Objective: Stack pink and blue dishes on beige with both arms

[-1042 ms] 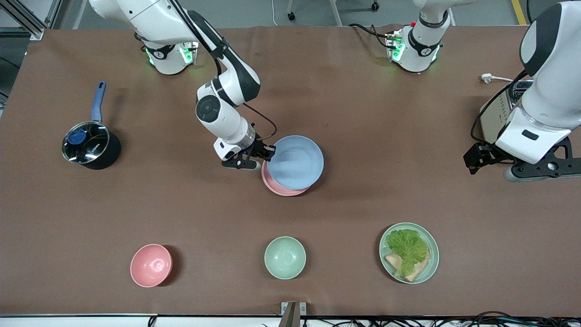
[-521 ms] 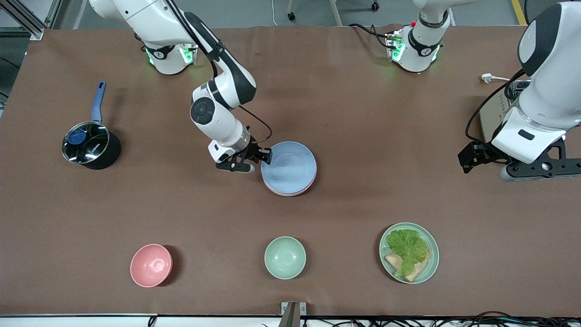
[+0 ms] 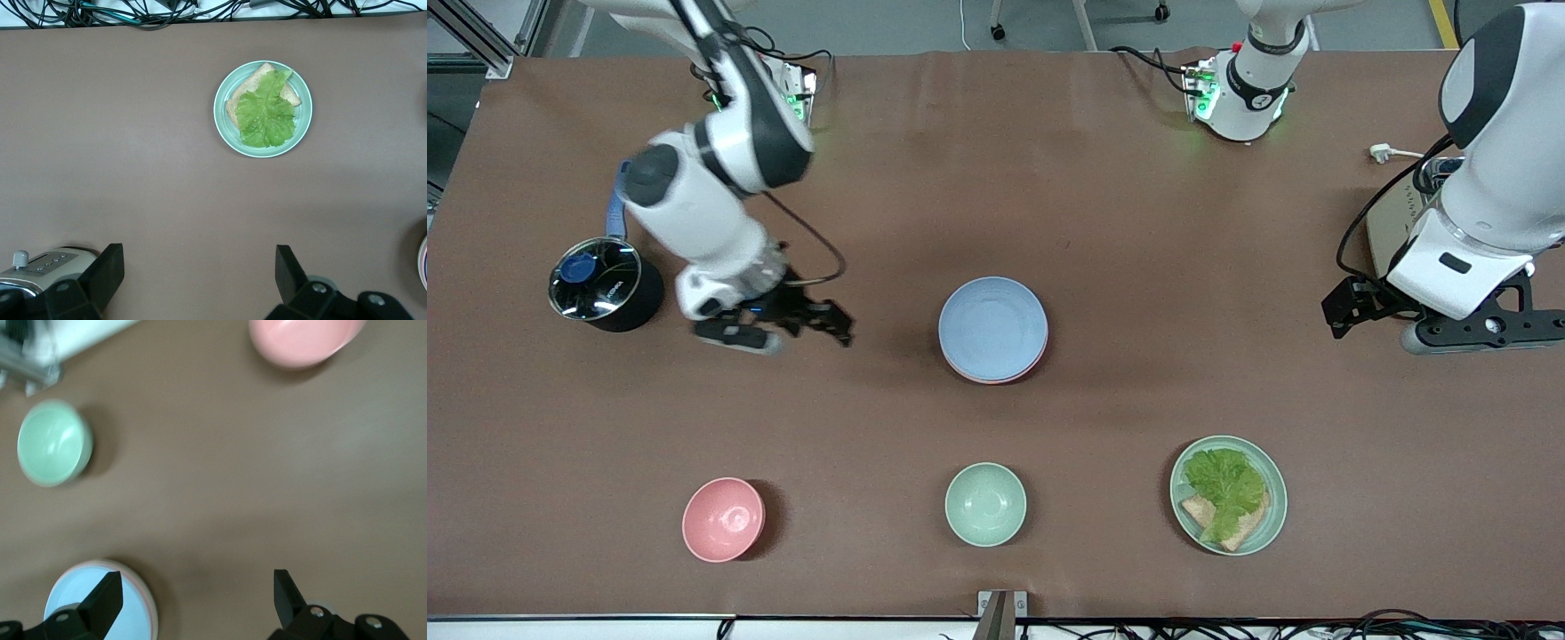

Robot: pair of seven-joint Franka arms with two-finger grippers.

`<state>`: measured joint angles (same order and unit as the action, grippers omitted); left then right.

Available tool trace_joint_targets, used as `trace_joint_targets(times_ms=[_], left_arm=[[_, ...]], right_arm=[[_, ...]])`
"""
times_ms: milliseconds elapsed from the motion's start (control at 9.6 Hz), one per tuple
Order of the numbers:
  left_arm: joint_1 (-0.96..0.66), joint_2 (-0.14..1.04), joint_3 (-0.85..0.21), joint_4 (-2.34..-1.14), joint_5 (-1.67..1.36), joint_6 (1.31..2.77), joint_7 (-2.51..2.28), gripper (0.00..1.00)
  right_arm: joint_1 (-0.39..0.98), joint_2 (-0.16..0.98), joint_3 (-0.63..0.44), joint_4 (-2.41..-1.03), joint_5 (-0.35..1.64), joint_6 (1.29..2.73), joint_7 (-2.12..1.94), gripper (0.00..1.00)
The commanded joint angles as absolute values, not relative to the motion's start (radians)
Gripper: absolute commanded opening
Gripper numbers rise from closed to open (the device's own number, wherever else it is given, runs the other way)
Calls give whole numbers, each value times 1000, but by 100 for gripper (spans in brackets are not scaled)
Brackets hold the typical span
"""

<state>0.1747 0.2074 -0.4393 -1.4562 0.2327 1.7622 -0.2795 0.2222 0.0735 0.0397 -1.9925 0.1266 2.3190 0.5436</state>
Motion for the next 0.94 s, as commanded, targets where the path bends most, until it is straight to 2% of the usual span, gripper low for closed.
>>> trace_joint_targets(times_ms=[0, 208, 417, 521, 625, 833], left_arm=[[181, 187, -442, -1482, 215, 1749, -273, 100], [183, 161, -442, -1468, 213, 1665, -264, 100], [183, 126, -433, -1456, 131, 1602, -250, 100], [189, 112, -431, -1459, 120, 1594, -250, 100], [167, 82, -385, -1472, 76, 1591, -245, 100], [54, -4, -206, -1590, -21, 1592, -148, 100]], right_arm=[[86, -72, 51, -2010, 33, 2159, 535, 100], [13, -176, 8, -1944, -20, 1920, 389, 100], [9, -202, -102, -1794, -15, 1686, 220, 100], [8, -183, -116, -1667, -17, 1576, 184, 100], [2, -132, -117, -1579, -8, 1534, 163, 100], [-64, -2, -92, -1420, 27, 1467, 144, 100]])
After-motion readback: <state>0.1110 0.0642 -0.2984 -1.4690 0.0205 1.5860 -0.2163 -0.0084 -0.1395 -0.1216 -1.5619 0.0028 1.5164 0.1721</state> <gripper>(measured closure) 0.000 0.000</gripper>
